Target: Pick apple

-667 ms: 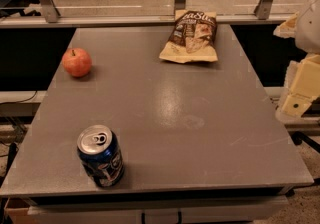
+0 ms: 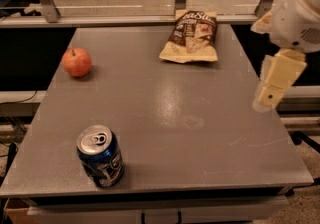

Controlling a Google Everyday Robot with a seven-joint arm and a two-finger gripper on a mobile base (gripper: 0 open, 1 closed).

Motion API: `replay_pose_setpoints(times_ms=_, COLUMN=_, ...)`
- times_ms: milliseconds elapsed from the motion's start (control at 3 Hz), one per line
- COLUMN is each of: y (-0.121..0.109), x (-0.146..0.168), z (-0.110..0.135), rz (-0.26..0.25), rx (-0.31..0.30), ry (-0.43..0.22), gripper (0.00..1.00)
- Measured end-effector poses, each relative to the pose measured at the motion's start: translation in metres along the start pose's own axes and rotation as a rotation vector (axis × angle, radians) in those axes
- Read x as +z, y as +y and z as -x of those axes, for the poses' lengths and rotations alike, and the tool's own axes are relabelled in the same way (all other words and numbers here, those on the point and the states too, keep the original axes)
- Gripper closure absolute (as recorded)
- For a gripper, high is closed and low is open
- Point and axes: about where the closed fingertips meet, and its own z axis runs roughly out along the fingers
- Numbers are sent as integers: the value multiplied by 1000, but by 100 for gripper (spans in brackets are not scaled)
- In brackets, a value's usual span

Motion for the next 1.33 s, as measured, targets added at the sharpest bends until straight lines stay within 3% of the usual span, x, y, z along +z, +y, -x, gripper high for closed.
replay_pose_setpoints(times_ms=667, y=-57, x=69, z=121, rz=4, rx=-136, ry=-202, gripper=0)
replay_pose_setpoints(times_ms=1000, y=-69, x=91, z=176, rz=-13, rx=-138, ry=-306, gripper=0)
replay_pose_setpoints(times_ms=1333, y=-69, x=91, z=176, rz=-13, rx=-138, ry=-306, gripper=0)
